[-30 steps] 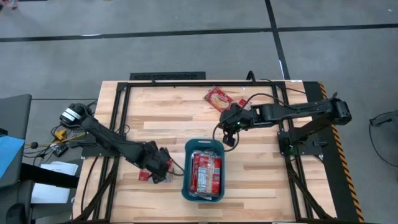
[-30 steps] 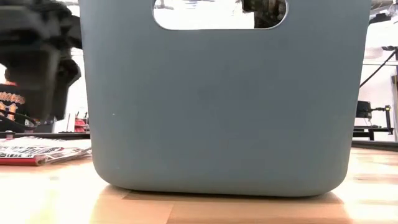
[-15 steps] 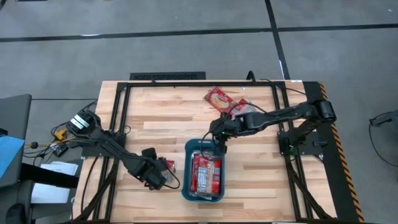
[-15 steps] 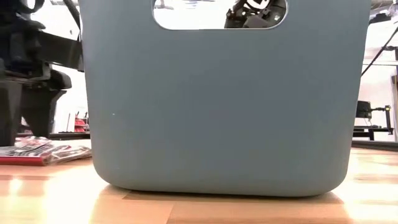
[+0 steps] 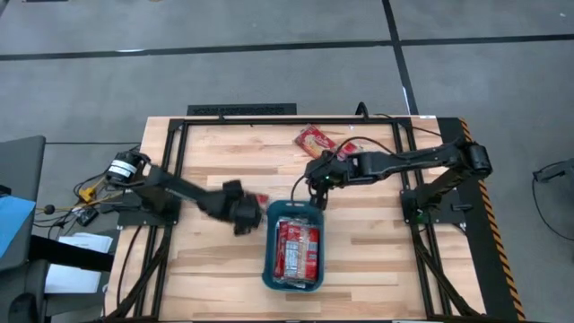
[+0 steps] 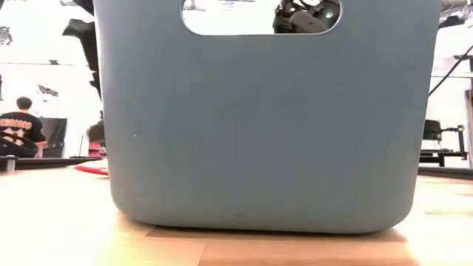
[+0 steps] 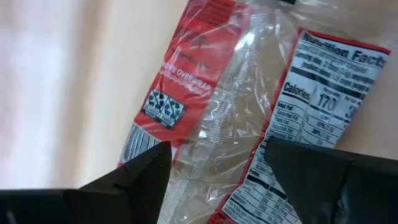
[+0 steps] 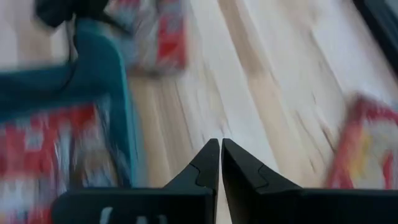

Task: Sort popcorn bags into baskets
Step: Put the red popcorn pack into the blue container

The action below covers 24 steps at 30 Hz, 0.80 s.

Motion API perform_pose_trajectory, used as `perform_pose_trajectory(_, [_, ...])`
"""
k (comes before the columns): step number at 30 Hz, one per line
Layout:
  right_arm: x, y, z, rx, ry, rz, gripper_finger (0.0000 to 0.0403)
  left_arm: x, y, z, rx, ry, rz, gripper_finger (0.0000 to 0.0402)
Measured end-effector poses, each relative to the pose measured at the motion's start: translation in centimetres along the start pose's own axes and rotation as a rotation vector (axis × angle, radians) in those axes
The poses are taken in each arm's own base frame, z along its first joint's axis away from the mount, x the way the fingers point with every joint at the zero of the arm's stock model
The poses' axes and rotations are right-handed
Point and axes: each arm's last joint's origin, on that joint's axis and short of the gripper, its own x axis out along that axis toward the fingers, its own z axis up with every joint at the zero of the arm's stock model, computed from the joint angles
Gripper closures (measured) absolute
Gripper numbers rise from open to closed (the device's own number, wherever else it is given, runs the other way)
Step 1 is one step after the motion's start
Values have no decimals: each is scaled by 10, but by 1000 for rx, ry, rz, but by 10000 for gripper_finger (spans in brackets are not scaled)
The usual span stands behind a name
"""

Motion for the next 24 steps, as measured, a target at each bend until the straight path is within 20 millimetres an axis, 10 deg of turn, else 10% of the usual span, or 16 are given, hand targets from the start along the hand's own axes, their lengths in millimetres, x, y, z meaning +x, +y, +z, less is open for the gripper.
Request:
perform_pose_trajectory(11, [-8,-5,3,-5,-33,-3,361,-11,122,42,-146,-64,95,152])
perform_pose_trajectory(18, [-8,-8,3,-29,-30,-11,361,-32,180,19,-498,-126,-43,152])
perform_pose_trajectory(24, [-6,-17,5,-17,-35,-29,361,-4,190,-18,-735,-2,-164,152])
